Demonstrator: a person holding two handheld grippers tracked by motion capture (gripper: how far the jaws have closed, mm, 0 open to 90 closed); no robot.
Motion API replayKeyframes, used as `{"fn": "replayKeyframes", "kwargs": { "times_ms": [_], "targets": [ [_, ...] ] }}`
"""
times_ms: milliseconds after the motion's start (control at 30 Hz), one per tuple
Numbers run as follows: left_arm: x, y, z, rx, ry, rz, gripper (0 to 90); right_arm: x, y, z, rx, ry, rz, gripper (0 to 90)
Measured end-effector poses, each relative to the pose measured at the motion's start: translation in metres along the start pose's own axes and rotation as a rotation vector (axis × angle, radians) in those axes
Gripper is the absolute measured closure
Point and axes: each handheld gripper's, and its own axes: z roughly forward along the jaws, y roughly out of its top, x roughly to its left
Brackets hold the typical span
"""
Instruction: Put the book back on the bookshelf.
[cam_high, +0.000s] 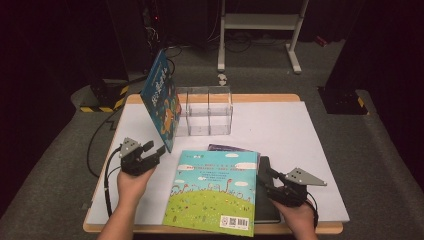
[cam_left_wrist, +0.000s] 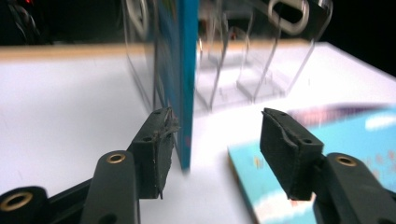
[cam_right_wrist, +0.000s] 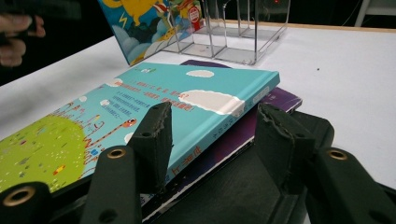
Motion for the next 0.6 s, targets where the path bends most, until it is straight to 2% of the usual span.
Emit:
{"fn": "replayKeyframes", "kwargs": {
  "times_ms": [100,200,233,367,433,467,567,600],
  "targets": [
    [-0.005,-0.015,0.002,0.042,-0.031,0.0,43.0,0.001,0.0,0.002,0.011,0.0,-0.001,45.4],
    [-0.01,-0.022,0.003,0.066,-0.045,0.013,41.6,0.003,-0.001,0.005,0.021,-0.004,-0.007,43.7],
    [-0.014,-0.027,0.003,0.081,-0.067,0.015,40.9,0.004,-0.001,0.005,0.026,-0.008,-0.01,41.4],
    [-0.021,-0.037,0.005,0.117,-0.103,0.025,39.3,0.006,-0.003,0.009,0.06,-0.048,-0.036,40.6],
    [-0.025,-0.041,0.006,0.126,-0.135,0.013,36.9,0.006,-0.004,0.011,0.075,-0.052,-0.04,40.6],
    [-0.026,-0.043,0.006,0.125,-0.145,0.016,35.8,0.005,-0.004,0.011,0.078,-0.047,-0.028,40.6],
    [-0.029,-0.048,0.006,0.115,-0.186,-0.012,33.9,0.003,-0.005,0.012,0.086,-0.04,-0.005,40.6],
    [-0.029,-0.048,0.006,0.115,-0.186,-0.012,33.1,0.003,-0.005,0.012,0.088,-0.042,-0.004,40.7]
  ]
}}
